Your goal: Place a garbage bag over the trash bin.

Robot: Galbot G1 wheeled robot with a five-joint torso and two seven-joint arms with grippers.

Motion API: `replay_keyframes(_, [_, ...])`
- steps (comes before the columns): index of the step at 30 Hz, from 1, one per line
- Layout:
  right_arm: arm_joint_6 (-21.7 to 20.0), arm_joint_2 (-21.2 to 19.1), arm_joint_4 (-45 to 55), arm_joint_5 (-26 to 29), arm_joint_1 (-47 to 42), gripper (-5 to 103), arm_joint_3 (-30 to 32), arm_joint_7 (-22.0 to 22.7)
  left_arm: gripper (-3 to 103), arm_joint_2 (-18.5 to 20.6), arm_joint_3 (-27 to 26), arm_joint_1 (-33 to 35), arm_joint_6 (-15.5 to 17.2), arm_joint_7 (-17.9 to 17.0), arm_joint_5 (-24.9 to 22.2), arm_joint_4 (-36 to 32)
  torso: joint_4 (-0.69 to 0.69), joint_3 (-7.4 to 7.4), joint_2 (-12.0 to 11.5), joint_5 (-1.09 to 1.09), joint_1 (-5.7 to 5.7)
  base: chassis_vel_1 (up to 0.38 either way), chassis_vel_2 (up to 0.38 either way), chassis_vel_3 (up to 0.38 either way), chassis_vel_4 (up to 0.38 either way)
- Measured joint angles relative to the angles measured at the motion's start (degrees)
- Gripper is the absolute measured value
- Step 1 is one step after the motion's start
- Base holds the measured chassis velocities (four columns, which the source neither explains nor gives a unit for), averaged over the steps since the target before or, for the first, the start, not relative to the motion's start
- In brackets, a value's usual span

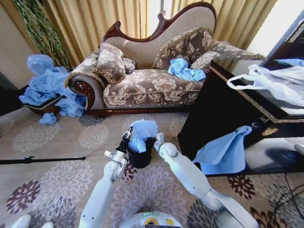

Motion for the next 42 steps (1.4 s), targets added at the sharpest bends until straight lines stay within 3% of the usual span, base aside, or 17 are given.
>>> replay_keyframes(8, [3.60, 0.77, 0.00, 0.02, -0.27, 0, 0.11, 0.01, 0, -1.83, -2.60, 2.02, -2.01, -3.35, -0.72, -0.61, 0.00, 0.00, 0.00, 0.00, 0.00, 0.000, 0.000, 0.000, 0.000])
replay_keyframes(15, [6.50, 2.81, 0.01, 0.71, -0.03, 0, -0.02, -0.06, 0, -0.93, -4.10, 2.11, -3.17, -5.57, -1.14, -1.11, 0.00, 0.00, 0.00, -0.01, 0.00, 0.000, 0.000, 0.000, 0.000])
replay_keyframes(24, [10.41, 8.91, -9.31, -0.01, 2.90, 0, -1.58, -2.60, 0, -0.03, -3.96, 3.69, -3.99, -8.46, -1.58, -3.51, 0.01, 0.00, 0.00, -0.01, 0.00, 0.000, 0.000, 0.000, 0.000])
replay_keyframes(39, [5.86, 9.50, -16.56, -1.39, 3.37, 0, -3.75, -4.86, 0, 0.71, -3.71, 4.51, -3.84, -9.04, -1.58, -5.88, -0.02, 0.00, 0.00, 0.00, 0.00, 0.000, 0.000, 0.000, 0.000])
replay_keyframes(42, [2.77, 9.71, -18.05, -0.78, 3.35, 0, -3.64, -3.96, 0, 1.04, -3.71, 4.45, -3.74, -9.02, -1.71, -6.36, 0.02, 0.00, 0.00, 0.00, 0.00, 0.000, 0.000, 0.000, 0.000])
